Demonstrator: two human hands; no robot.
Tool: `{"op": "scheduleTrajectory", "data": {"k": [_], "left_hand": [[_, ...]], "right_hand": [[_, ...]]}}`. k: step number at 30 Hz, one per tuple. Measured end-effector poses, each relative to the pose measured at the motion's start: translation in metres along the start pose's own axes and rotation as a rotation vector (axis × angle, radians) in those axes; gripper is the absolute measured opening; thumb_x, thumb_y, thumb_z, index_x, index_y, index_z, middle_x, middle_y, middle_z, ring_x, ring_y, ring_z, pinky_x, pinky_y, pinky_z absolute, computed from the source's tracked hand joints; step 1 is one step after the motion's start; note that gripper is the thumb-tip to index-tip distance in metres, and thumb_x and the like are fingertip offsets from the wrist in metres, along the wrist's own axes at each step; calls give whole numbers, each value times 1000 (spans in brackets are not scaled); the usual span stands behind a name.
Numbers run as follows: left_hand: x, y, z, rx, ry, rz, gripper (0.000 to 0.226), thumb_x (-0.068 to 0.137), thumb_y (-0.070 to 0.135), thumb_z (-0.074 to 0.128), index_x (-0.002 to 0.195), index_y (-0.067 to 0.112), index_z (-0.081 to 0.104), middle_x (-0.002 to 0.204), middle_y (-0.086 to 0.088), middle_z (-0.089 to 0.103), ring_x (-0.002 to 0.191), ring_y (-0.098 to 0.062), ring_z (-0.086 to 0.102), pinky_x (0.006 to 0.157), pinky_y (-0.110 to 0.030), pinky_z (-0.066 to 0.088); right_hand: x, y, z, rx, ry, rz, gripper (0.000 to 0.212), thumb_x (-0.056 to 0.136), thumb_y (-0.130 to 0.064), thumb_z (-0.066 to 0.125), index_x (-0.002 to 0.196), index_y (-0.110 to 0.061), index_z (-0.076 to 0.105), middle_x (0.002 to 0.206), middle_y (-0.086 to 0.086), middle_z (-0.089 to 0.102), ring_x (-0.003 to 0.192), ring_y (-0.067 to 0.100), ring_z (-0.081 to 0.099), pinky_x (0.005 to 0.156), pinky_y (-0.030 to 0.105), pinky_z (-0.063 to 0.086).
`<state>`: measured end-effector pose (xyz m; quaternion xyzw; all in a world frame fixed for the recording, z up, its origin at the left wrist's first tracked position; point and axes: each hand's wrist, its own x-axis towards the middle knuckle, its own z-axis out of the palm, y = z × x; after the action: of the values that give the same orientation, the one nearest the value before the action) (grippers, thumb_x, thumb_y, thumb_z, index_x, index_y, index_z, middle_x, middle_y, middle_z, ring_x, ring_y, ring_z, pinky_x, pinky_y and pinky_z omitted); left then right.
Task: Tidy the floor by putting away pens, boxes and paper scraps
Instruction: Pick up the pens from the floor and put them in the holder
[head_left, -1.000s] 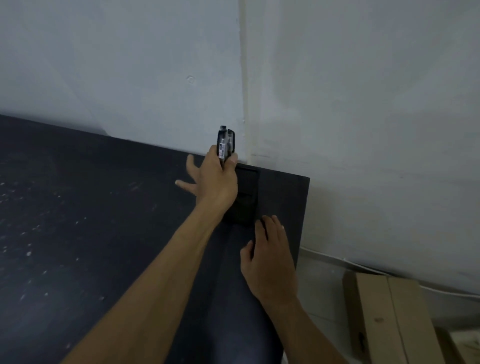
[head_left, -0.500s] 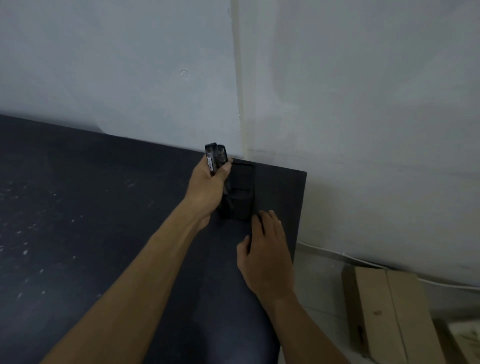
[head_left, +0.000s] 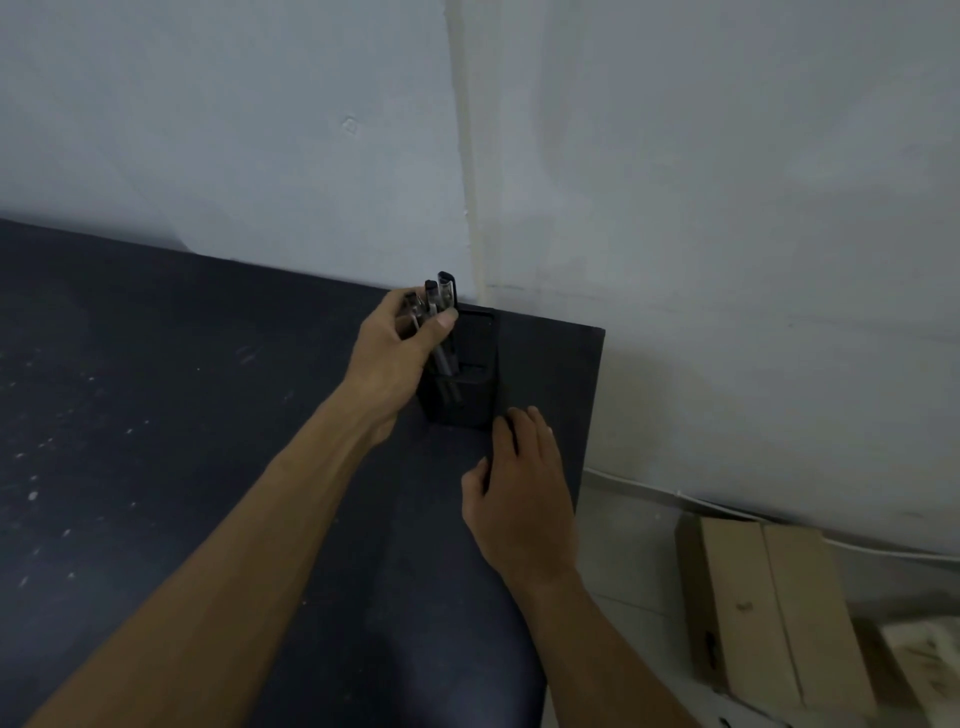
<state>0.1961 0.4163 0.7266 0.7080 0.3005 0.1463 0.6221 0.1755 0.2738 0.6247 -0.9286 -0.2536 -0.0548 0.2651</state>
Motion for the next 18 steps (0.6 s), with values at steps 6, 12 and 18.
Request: {"op": "scheduleTrajectory", "data": {"k": [6, 12, 18], "left_hand": [[-3, -1, -4, 8, 24, -8, 46, 82, 20, 71, 125, 20, 54, 119, -9, 64, 112, -27, 60, 97, -50, 49], [-23, -4, -2, 151, 183, 78, 51, 89, 20, 63, 136, 22, 43, 137, -5, 49, 126, -18, 48, 102, -36, 45], [-71, -26, 8, 153, 427, 33, 54, 95, 18, 53, 146, 17, 35, 147, -1, 42, 132, -10, 41, 108, -28, 36]], "right_hand": [[0, 0, -1, 1, 7, 1, 47, 85, -22, 41, 124, 1, 55, 128, 16, 56, 129, 32, 45, 112, 41, 33], [1, 1, 1, 59, 16, 11, 46, 83, -19, 49, 123, 3, 56, 128, 17, 56, 130, 32, 44, 112, 42, 34], [-1, 2, -1, 161, 84, 43, 45, 78, -11, 63, 120, 5, 57, 125, 20, 58, 127, 36, 48, 110, 41, 27]]}}
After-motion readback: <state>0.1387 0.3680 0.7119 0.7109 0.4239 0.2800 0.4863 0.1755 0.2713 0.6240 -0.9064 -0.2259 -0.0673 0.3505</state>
